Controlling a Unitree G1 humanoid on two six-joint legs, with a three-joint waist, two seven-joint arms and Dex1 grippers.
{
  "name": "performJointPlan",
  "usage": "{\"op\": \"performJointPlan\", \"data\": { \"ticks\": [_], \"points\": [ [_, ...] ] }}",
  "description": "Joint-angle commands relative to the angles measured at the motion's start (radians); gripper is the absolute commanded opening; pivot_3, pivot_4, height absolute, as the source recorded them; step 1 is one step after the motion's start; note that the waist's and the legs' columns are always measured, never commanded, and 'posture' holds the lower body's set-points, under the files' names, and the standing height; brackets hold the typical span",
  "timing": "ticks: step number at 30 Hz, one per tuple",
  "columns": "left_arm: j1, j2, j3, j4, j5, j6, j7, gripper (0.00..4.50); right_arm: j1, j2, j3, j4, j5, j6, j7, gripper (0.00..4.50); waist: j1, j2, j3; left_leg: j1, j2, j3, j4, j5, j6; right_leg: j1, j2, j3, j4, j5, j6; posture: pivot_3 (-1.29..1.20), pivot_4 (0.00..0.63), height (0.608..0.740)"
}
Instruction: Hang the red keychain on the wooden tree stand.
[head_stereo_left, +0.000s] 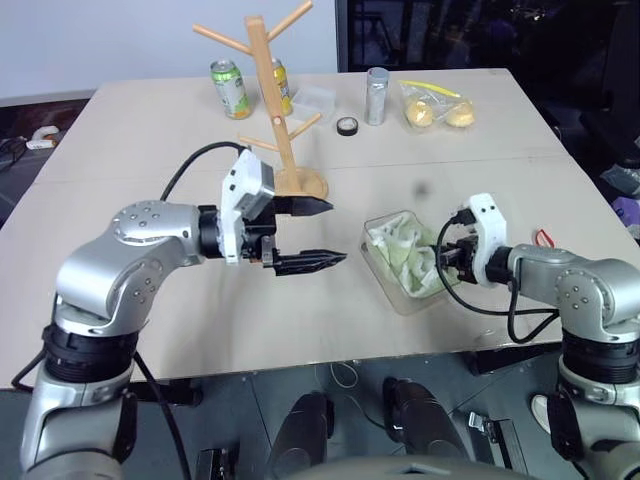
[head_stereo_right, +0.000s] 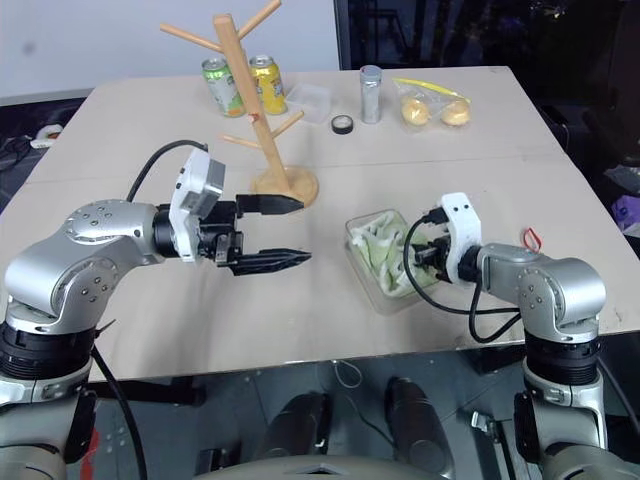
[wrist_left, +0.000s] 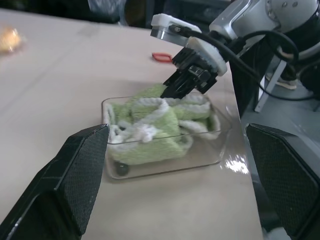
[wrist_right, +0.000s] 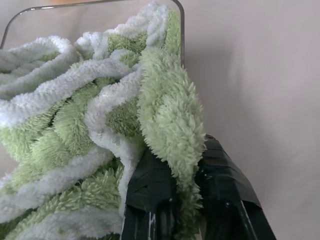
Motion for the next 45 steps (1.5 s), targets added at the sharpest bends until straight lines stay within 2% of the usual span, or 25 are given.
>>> {"op": "performJointPlan", "data": {
  "ticks": [1,6,9,12,15,18,23,25,27,29,34,38,41,45],
  "points": [
    [-0.048,-0.071,0.032,0.025,0.009,-0.043,0.09,4.5,-0.123,-0.024,-0.054,0.143,-0.098,-0.19,-0.068,0.05,0.0,0.0,0.0,0.0,0.0,0.0,0.0,0.0,0.0,0.0,0.0,0.0,0.0,0.0,0.0,0.0,0.15,0.74],
    [-0.077,-0.152,0.011,0.048,0.028,-0.063,0.156,4.5,-0.27,-0.068,-0.02,0.572,-0.245,-0.496,-0.094,0.05,0.002,0.0,0.0,0.0,0.0,0.0,-0.001,0.0,0.0,0.0,0.0,0.0,-0.002,0.002,0.004,0.0,0.15,0.74],
    [-0.08,-0.188,-0.007,0.05,0.045,-0.082,0.185,4.5,-0.397,-0.079,-0.014,0.91,-0.306,-0.686,-0.077,0.05,-0.003,0.0,0.0,-0.001,0.0,0.002,-0.002,0.0,0.0,0.0,0.0,0.002,-0.003,0.003,0.004,0.0,0.15,0.74],
    [-0.078,-0.202,-0.01,0.046,0.051,-0.086,0.196,4.5,-0.505,-0.09,-0.008,1.17,-0.345,-0.827,-0.043,0.05,-0.009,0.001,0.001,-0.001,0.0,0.003,-0.003,0.0,0.0,0.0,0.0,0.003,-0.007,0.005,0.003,0.0,0.15,0.74],
    [-0.076,-0.208,-0.01,0.041,0.052,-0.086,0.204,4.5,-0.583,-0.096,-0.018,1.347,-0.359,-0.906,-0.01,0.05,-0.016,0.001,0.001,-0.001,0.0,0.003,-0.003,0.0,0.001,0.0,0.001,0.003,-0.007,0.005,0.003,0.0,0.15,0.74],
    [-0.072,-0.209,-0.006,0.037,0.052,-0.087,0.21,4.5,-0.621,-0.101,-0.02,1.435,-0.364,-0.943,0.031,1.28,-0.018,0.001,0.001,-0.001,0.0,0.003,-0.003,-0.001,0.001,0.0,0.001,0.003,-0.008,0.005,0.003,0.0,0.15,0.74],
    [-0.069,-0.211,-0.006,0.034,0.051,-0.088,0.219,4.5,-0.635,-0.111,-0.011,1.467,-0.377,-0.983,0.086,3.7,-0.022,0.001,0.001,-0.001,0.0,0.003,-0.003,-0.001,0.001,0.0,0.001,0.003,-0.008,0.005,0.003,0.0,0.15,0.74],
    [-0.071,-0.213,-0.006,0.034,0.051,-0.088,0.223,4.5,-0.625,-0.123,-0.014,1.444,-0.378,-0.987,0.101,4.47,-0.025,0.001,0.001,-0.001,0.0,0.003,-0.003,-0.001,0.001,0.0,0.001,0.003,-0.008,0.005,0.003,0.0,0.15,0.74],
    [-0.074,-0.21,-0.002,0.032,0.045,-0.084,0.221,4.5,-0.609,-0.148,-0.018,1.374,-0.372,-0.957,0.116,4.47,-0.025,0.001,0.001,-0.001,0.0,0.003,-0.003,-0.001,0.001,0.0,0.001,0.003,-0.007,0.005,0.003,0.0,0.15,0.74],
    [-0.074,-0.196,0.003,0.025,0.032,-0.071,0.206,4.5,-0.559,-0.2,-0.022,1.193,-0.351,-0.856,0.148,4.47,-0.023,0.003,0.002,-0.001,0.0,0.003,-0.003,-0.001,0.001,0.0,0.001,0.003,-0.007,0.005,0.003,0.0,0.15,0.74],
    [-0.069,-0.157,-0.011,0.001,0.001,-0.046,0.149,4.5,-0.336,-0.31,-0.087,0.616,-0.228,-0.459,0.164,4.47,-0.009,0.004,0.003,-0.002,0.0,0.001,-0.003,-0.001,0.002,0.0,0.001,0.002,-0.007,0.005,0.003,0.0,0.15,0.74],
    [-0.071,-0.112,-0.074,-0.023,0.003,-0.048,0.047,4.5,-0.12,-0.404,-0.156,0.285,-0.113,-0.215,0.215,4.47,0.0,0.004,0.003,-0.002,0.0,0.002,-0.002,-0.001,0.002,0.0,0.001,0.002,-0.007,0.005,0.003,0.0,0.15,0.74],
    [-0.088,-0.085,-0.126,-0.019,0.023,-0.071,-0.034,4.5,0.049,-0.477,-0.195,0.14,-0.081,-0.16,0.247,4.47,0.005,0.004,0.003,-0.001,0.0,0.002,0.0,-0.001,0.003,0.002,0.001,0.002,-0.007,0.004,0.003,0.0,0.15,0.74],
    [-0.129,-0.112,-0.189,0.045,0.077,-0.14,-0.098,4.5,0.165,-0.448,-0.286,0.036,-0.046,-0.04,0.203,4.47,0.002,0.004,0.002,-0.002,0.0,0.004,0.002,-0.001,0.003,0.002,0.001,0.004,-0.007,0.004,0.002,0.0,0.15,0.74]
  ]
}}
